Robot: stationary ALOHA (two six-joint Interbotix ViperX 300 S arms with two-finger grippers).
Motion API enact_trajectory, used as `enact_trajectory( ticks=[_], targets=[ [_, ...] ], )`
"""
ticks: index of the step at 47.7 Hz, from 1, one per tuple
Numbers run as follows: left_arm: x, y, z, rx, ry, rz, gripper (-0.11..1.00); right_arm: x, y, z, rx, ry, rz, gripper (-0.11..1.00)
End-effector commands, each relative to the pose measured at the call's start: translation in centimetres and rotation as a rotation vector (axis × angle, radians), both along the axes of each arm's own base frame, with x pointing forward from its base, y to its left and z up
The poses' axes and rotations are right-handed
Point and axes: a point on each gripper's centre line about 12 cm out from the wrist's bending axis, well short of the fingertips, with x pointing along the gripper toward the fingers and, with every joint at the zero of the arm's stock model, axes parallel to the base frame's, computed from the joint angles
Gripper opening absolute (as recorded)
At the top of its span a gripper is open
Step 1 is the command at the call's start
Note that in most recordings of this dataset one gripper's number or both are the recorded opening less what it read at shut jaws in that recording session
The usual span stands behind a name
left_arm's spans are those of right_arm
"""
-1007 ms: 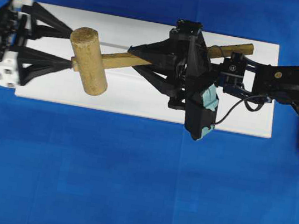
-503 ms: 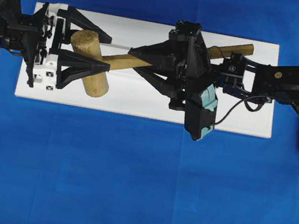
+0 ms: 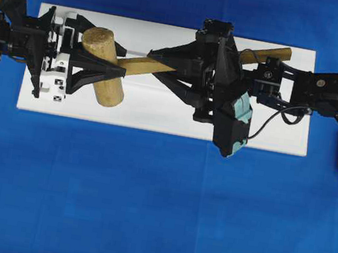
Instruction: Hit the mark with a hammer.
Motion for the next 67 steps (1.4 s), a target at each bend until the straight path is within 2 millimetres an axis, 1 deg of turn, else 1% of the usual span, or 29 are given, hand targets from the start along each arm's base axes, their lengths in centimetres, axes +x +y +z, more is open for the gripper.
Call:
enact_trajectory(
  ticks=[1,10,19,35,37,39,44,48,51,55,61,63,67],
  targets=[
    [0.1,0.3,0.9,0.005,-0.027,0.01,0.45,-0.1,0.2,2.5,0.002,-0.069,0.004,0.11],
    [0.1,0.5,0.9,0.007,-0.027,0.016,0.45,-0.2,0.3,2.0,0.032,-0.028,0.002,0.11],
    [0.1,0.5,0.9,0.007,-0.027,0.016,0.45,-0.3,0.1,1.5,0.132,0.005,-0.032,0.11],
    [0.0,0.5,0.9,0.009,-0.024,0.015,0.45,-0.4,0.3,0.6,0.187,0.084,-0.029,0.13],
    [0.1,0.5,0.8,0.009,-0.022,0.015,0.45,-0.5,0.4,0.5,0.199,0.089,-0.031,0.19],
    [0.0,0.5,0.9,0.009,-0.024,0.015,0.45,-0.5,0.3,0.5,0.214,0.094,-0.036,0.29],
    [0.0,0.6,0.9,0.013,-0.022,0.016,0.45,-0.7,0.4,0.4,0.268,0.101,-0.048,0.61],
    [0.0,0.5,0.7,0.028,-0.01,0.01,0.45,-1.0,0.5,0.7,0.313,0.1,-0.057,0.84],
    [0.0,0.4,0.6,0.069,0.009,0.002,0.45,-1.2,0.5,1.1,0.356,0.098,-0.062,0.95],
    [0.0,0.3,0.2,0.17,0.048,-0.017,0.45,-1.7,0.7,1.7,0.436,0.094,-0.074,0.92],
    [-0.1,0.0,-0.4,0.348,0.108,-0.061,0.45,-2.3,0.8,2.5,0.515,0.077,-0.085,0.94],
    [0.0,-0.2,-0.4,0.419,0.117,-0.079,0.45,-2.4,0.8,2.5,0.533,0.075,-0.089,0.94],
    [0.0,-0.5,-0.2,0.507,0.117,-0.103,0.45,-2.5,0.8,2.5,0.565,0.072,-0.097,0.94]
  ],
)
